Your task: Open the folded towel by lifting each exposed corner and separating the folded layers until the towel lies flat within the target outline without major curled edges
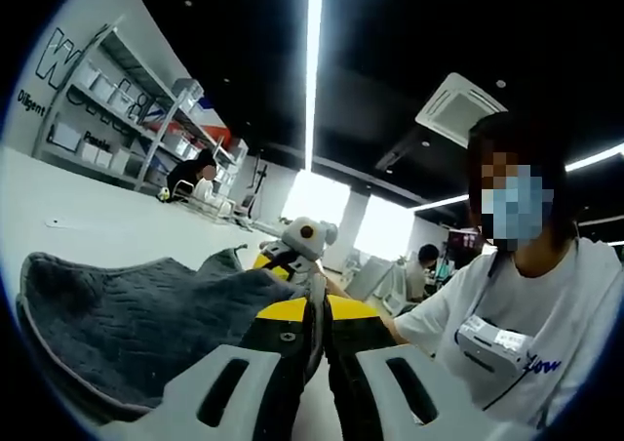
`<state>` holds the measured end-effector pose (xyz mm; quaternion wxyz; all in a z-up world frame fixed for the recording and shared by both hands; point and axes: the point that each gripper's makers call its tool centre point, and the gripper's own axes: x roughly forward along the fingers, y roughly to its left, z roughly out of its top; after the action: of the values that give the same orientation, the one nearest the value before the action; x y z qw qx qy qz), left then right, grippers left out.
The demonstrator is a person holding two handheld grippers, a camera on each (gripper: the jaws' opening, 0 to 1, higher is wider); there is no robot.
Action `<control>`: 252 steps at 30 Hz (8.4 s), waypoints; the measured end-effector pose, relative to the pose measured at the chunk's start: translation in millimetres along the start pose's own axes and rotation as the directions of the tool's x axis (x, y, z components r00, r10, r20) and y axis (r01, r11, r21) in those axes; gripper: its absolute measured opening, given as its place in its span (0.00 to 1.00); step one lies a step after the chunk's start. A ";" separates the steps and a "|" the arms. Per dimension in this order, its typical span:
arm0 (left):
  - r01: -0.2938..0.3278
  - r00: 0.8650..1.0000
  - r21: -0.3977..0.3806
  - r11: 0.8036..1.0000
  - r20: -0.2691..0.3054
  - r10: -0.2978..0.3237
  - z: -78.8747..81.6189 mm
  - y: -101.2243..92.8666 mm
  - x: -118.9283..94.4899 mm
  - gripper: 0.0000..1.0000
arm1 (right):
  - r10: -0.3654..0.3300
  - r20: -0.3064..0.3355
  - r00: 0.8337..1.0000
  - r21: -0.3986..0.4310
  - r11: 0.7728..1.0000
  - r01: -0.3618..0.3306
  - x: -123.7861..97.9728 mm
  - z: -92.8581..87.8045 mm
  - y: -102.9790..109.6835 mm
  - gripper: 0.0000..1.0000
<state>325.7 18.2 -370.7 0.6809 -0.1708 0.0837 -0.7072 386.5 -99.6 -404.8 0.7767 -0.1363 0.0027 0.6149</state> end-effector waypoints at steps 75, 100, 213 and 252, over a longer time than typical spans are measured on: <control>0.112 0.934 -0.186 0.976 -0.315 -0.167 -72.2 -24.4 17.6 0.05 | 0.536 -0.155 0.830 0.320 0.822 -0.471 1.5 -36.1 104.0 0.02; 0.188 0.924 -0.171 0.967 -0.303 -0.233 -81.9 -33.6 25.2 0.13 | 0.577 -0.104 0.810 0.324 0.790 -0.521 -2.5 -27.9 114.4 0.06; -0.516 0.770 0.330 0.791 -0.227 0.597 -65.4 151.7 -36.0 0.81 | 0.048 -0.211 0.976 0.182 0.983 -0.009 13.7 -50.6 3.8 0.95; -0.742 0.578 0.313 0.593 -0.149 0.802 -47.3 184.2 -82.8 0.82 | -0.077 -0.224 0.972 0.163 0.980 0.115 9.9 -55.4 -22.5 0.94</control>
<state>482.2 84.0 -489.8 0.9170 0.0580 0.1658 -0.3581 419.4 -106.7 -455.1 0.8096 -0.1340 0.1346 0.5554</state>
